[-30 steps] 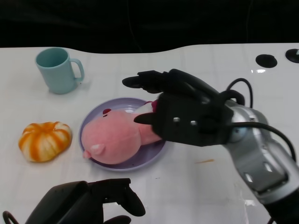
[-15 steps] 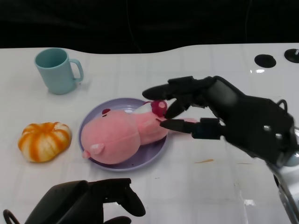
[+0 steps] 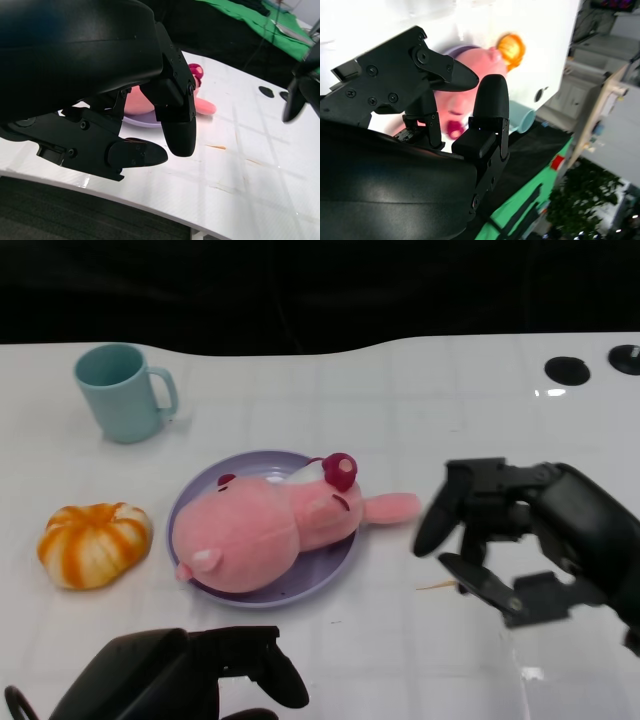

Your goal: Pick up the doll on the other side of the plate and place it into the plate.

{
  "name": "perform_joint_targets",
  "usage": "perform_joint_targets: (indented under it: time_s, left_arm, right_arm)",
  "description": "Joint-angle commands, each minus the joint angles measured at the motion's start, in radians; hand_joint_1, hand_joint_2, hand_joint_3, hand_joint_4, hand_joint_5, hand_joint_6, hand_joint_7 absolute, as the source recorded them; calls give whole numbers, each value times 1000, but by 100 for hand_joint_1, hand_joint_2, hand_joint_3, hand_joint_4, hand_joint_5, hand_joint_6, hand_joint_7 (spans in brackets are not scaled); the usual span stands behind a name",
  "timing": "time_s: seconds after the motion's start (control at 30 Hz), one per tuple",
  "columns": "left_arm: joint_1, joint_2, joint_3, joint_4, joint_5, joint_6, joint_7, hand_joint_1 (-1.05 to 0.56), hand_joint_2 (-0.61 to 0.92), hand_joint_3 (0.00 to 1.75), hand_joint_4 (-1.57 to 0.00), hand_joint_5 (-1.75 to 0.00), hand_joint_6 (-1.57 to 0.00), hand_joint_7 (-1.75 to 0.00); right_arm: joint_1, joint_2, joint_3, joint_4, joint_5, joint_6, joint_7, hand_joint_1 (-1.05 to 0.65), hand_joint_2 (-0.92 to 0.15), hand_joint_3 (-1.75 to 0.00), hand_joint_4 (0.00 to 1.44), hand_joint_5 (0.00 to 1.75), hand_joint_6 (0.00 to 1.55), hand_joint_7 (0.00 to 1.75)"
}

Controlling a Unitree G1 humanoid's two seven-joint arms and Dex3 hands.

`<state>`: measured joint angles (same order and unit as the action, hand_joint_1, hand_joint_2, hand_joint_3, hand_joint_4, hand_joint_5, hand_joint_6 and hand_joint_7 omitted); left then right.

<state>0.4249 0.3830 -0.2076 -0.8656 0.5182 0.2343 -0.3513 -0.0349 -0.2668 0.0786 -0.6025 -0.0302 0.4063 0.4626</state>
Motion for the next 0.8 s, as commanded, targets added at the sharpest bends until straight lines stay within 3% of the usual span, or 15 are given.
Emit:
perform_joint_targets:
  time_s: [0.03, 0.23, 0.47, 0.8]
  left_arm:
    - [7, 23, -2, -9, -18, -80, -5, -22, 91, 36, -61, -169, -71, -92]
    - [5, 32, 29, 13, -42, -107, -5, -23, 91, 35, -62, -167, -72, -91]
    - [8, 39, 58, 27, -59, -127, -9, -22, 92, 36, -61, -167, -72, -89]
    - [13, 29, 61, 35, -48, -137, 3, -20, 91, 37, -60, -169, -71, -91]
  right_arm:
    - [31, -55, -37, -105, 35, 100, 15, -11, -39, -125, 74, 174, 67, 146]
    - [62, -124, -70, -171, 65, 204, 24, -10, -43, -116, 73, 174, 66, 147]
    - [66, -161, -43, -53, 46, 66, 36, -2, -35, -132, 74, 175, 69, 151]
    - [70, -216, -16, -16, 10, 22, 48, -1, -41, -122, 78, 175, 68, 149]
